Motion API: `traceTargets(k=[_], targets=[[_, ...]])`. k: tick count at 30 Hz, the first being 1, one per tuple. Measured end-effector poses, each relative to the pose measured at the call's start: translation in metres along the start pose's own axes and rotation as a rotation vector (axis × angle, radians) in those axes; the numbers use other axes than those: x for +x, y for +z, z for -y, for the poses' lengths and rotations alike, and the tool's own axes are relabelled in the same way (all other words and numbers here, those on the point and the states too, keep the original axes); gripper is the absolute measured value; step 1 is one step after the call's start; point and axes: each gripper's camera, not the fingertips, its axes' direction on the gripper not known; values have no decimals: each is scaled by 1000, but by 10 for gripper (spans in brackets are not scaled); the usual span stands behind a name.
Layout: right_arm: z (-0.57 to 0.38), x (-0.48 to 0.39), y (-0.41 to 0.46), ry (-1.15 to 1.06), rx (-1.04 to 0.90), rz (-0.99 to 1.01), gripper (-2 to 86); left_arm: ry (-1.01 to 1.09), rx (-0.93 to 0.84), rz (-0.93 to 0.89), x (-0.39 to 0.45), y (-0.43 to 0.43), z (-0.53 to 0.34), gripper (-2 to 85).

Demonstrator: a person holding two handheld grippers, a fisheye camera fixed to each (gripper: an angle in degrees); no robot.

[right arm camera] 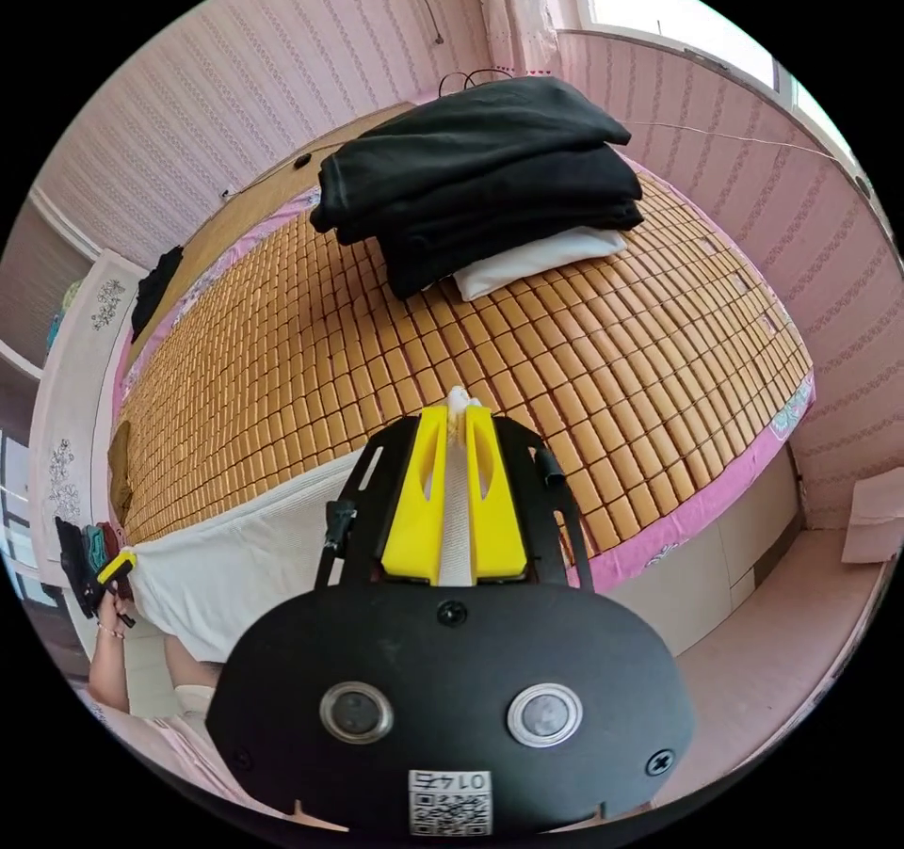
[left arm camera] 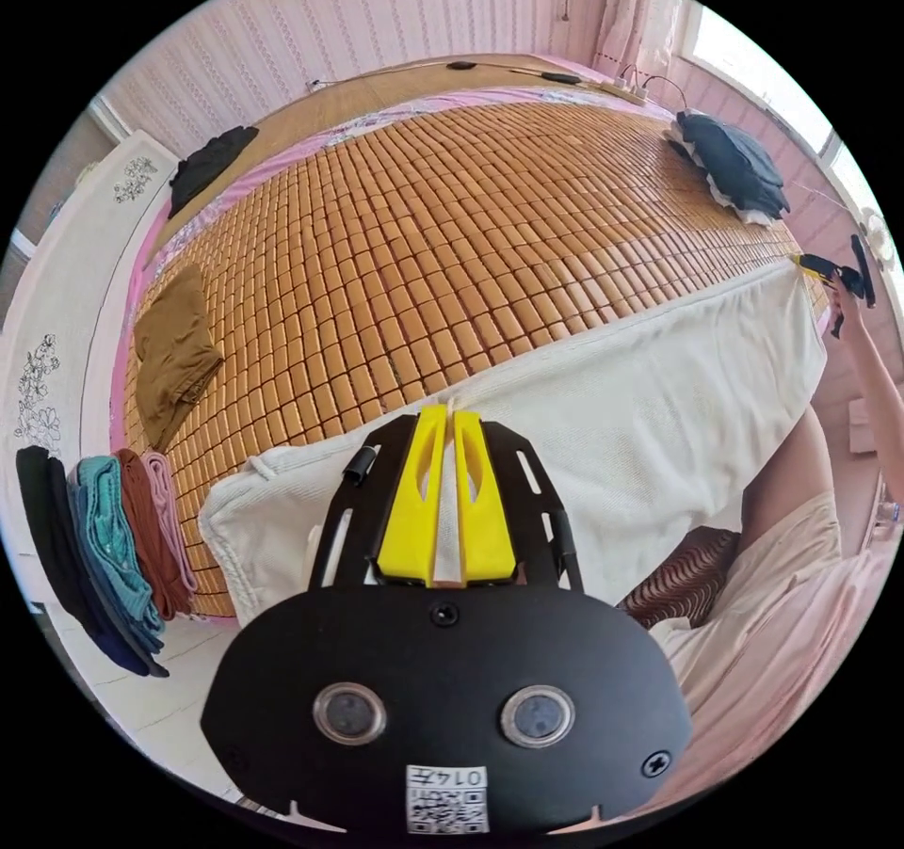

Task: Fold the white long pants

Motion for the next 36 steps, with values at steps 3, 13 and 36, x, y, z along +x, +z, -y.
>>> traceTargets(k=[3, 13, 36], targets=[[19, 6, 43, 51, -131, -37, 56, -69, -21, -30, -14, 15, 6, -8], [13, -25, -46, -155, 74, 92, 10, -246, 6, -192, -57, 37, -43, 18], [-15, -443, -14, -1199, -387, -100, -4, -726, -127, 17, -203, 34, -233, 177]])
